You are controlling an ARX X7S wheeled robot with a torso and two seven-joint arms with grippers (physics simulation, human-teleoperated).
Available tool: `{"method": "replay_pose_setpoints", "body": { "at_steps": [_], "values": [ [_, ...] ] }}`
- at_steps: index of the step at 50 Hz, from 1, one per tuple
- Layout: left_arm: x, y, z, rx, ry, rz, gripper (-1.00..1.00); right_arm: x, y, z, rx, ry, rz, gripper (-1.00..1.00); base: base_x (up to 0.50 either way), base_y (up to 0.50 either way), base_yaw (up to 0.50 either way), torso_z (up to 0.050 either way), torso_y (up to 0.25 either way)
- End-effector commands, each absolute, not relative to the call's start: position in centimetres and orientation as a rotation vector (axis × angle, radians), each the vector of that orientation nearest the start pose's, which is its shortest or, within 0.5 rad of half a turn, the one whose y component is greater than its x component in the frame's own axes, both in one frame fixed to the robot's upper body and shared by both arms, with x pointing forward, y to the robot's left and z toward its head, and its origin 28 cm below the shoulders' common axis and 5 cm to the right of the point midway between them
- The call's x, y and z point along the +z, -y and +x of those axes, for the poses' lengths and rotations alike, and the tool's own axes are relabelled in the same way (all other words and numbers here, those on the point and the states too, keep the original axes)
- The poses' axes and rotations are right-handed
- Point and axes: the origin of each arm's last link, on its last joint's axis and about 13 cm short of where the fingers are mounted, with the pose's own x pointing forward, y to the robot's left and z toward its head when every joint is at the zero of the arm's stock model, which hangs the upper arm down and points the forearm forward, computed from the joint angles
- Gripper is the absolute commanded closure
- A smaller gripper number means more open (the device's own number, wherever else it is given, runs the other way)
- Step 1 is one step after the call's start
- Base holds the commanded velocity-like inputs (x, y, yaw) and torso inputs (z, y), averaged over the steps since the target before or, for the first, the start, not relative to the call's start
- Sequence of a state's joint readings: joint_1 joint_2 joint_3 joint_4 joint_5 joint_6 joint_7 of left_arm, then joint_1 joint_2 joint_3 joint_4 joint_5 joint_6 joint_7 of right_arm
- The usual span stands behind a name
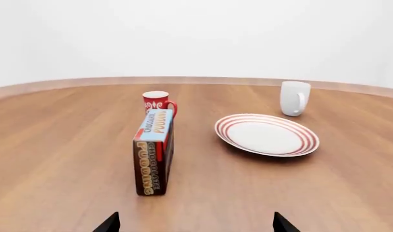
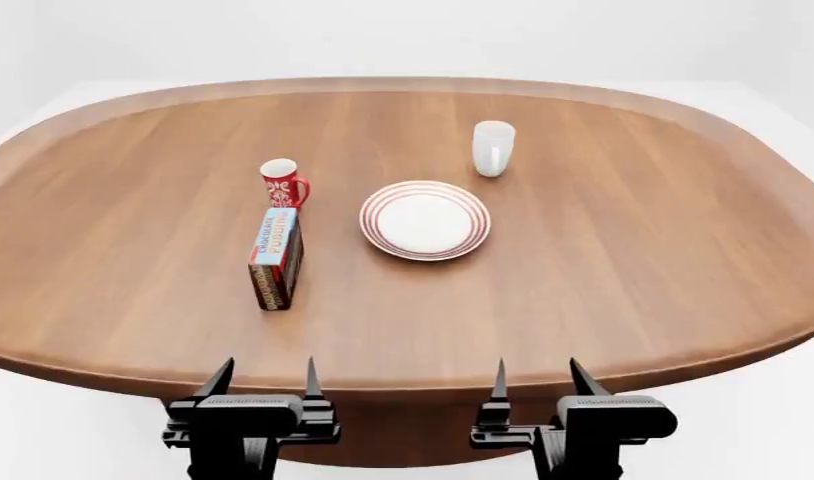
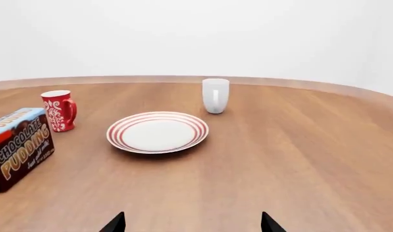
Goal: Pick up the red mug and put it on the plate
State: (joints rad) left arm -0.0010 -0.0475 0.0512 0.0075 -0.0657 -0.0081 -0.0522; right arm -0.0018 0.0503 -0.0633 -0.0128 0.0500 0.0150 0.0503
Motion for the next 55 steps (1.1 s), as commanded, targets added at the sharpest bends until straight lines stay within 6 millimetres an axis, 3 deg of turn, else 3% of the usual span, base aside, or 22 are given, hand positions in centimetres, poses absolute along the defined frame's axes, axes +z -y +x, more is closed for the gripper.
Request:
{"method": "replay_pose_setpoints", "body": {
  "at_steps": [1, 10, 12, 13, 18, 23, 28, 31, 34, 55],
  "values": [
    [1.4, -20.6, 21.0, -0.003, -0.006, -0.029, -1.0, 1.5, 9.5, 20.9, 0.016, -0.007, -0.003, -1.0, 0.0, 0.0, 0.0, 0.0, 0.0],
    [2.3, -20.7, 20.9, -0.005, 0.024, -0.038, -1.0, 3.0, 9.6, 20.7, 0.004, 0.03, -0.005, -1.0, 0.0, 0.0, 0.0, 0.0, 0.0],
    [3.6, -20.9, 20.7, -0.002, 0.06, -0.052, -1.0, 5.0, 9.8, 20.6, 0.0, 0.08, -0.017, -1.0, 0.0, 0.0, 0.0, 0.0, 0.0],
    [4.9, -21.2, 20.5, 0.008, 0.124, -0.031, -1.0, 6.9, 10.1, 20.3, -0.003, 0.129, -0.037, -1.0, 0.0, 0.0, 0.0, 0.0, 0.0],
    [8.5, -22.2, 19.7, 0.058, 0.294, 0.026, -1.0, 10.9, 10.9, 19.3, -0.013, 0.232, -0.092, -1.0, 0.0, 0.0, 0.0, 0.0, 0.0],
    [12.6, -23.5, 18.2, 0.088, 0.437, -0.009, -1.0, 16.3, 11.9, 17.1, -0.046, 0.393, -0.126, -1.0, 0.0, 0.0, 0.0, 0.0, 0.0],
    [15.1, -24.4, 16.6, 0.101, 0.562, -0.004, -1.0, 19.0, 12.7, 15.8, -0.059, 0.502, -0.163, -1.0, 0.0, 0.0, 0.0, 0.0, 0.0],
    [16.4, -25.0, 15.7, 0.115, 0.624, -0.015, -1.0, 20.7, 11.4, 14.7, 0.113, 0.549, -0.068, -1.0, 0.0, 0.0, 0.0, 0.0, 0.0],
    [17.5, -25.4, 14.8, 0.129, 0.671, -0.033, -1.0, 22.3, 13.4, 13.6, -0.07, 0.606, -0.19, -1.0, 0.0, 0.0, 0.0, 0.0, 0.0],
    [18.3, -25.2, 13.9, 0.105, 0.693, -0.044, -1.0, 22.7, 13.2, 12.7, -0.089, 0.647, -0.201, -1.0, 0.0, 0.03, 0.0, 0.0, 0.0]
  ]
}}
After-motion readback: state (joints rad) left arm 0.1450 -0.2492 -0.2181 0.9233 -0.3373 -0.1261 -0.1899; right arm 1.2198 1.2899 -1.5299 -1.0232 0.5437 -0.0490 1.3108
